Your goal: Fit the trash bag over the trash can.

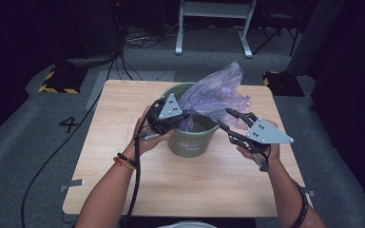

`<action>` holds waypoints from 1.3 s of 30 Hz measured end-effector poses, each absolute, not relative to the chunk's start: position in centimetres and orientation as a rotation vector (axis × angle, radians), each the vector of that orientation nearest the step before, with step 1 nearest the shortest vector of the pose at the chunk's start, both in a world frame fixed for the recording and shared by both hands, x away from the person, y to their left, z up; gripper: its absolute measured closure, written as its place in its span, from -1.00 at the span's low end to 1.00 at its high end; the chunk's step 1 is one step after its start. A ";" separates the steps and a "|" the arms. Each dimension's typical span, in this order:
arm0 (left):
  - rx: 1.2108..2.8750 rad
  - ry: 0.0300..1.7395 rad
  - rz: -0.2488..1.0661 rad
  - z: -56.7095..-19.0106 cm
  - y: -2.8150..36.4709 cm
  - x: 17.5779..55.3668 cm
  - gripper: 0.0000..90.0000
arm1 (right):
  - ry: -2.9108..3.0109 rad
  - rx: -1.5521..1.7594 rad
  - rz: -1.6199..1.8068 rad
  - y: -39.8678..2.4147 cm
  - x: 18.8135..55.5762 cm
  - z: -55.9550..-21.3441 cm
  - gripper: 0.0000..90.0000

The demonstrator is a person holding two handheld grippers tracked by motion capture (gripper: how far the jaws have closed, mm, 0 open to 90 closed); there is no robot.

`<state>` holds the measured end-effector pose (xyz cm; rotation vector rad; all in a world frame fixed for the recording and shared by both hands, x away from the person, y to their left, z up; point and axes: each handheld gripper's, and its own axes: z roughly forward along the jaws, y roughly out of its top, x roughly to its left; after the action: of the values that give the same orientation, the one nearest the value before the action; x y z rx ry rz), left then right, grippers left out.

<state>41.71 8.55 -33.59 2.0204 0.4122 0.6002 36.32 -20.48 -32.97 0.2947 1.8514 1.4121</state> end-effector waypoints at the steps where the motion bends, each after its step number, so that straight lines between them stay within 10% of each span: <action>1: 2.021 0.414 0.600 -33.7 8.6 41.7 0.99 | 1.847 0.307 1.423 -20.9 36.2 -33.0 0.12; 21: 1.993 0.417 0.596 -34.2 10.1 41.1 0.99 | 1.966 0.612 1.585 -24.2 40.0 -34.4 -0.47; 31: 2.010 0.430 0.614 -34.6 10.3 41.0 0.79 | 1.965 0.434 1.563 -22.3 38.6 -33.6 0.71; 39: 1.939 0.510 0.579 -34.0 10.2 40.2 -0.22 | 1.970 0.283 1.513 -20.6 36.9 -33.3 0.98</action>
<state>40.18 10.21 -33.97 1.9389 0.5102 0.5791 36.95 -20.59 -33.33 0.2828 1.9700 1.5127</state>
